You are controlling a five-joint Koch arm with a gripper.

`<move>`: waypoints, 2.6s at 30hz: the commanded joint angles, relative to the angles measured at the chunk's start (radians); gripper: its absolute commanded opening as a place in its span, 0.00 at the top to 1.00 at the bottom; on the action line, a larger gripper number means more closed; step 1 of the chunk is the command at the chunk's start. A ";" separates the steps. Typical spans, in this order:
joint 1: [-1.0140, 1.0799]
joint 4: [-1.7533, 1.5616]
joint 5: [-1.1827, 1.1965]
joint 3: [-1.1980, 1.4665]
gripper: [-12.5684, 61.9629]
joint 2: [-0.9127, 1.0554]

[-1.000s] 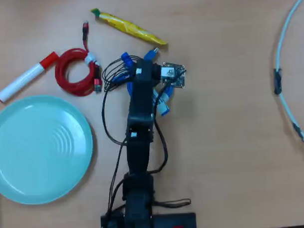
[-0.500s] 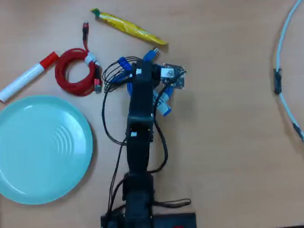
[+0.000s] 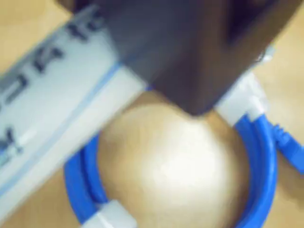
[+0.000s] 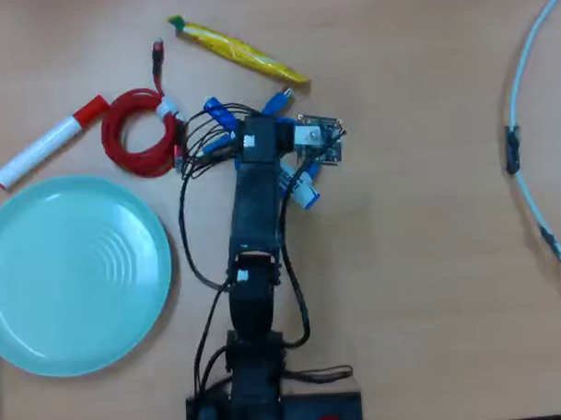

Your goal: Pick up the blue pen and put it in the green bowl

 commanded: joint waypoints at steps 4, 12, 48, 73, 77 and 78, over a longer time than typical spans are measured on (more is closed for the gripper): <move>-0.063 0.012 -0.087 -0.044 0.93 0.202; -0.213 -0.003 -0.206 -0.046 0.93 0.319; -1.029 -0.278 -0.210 -0.029 0.93 0.130; -1.129 -0.963 -0.206 0.549 0.93 0.094; -1.121 -1.167 -0.212 0.736 0.93 0.147; -1.120 -1.209 -0.213 0.775 0.93 0.155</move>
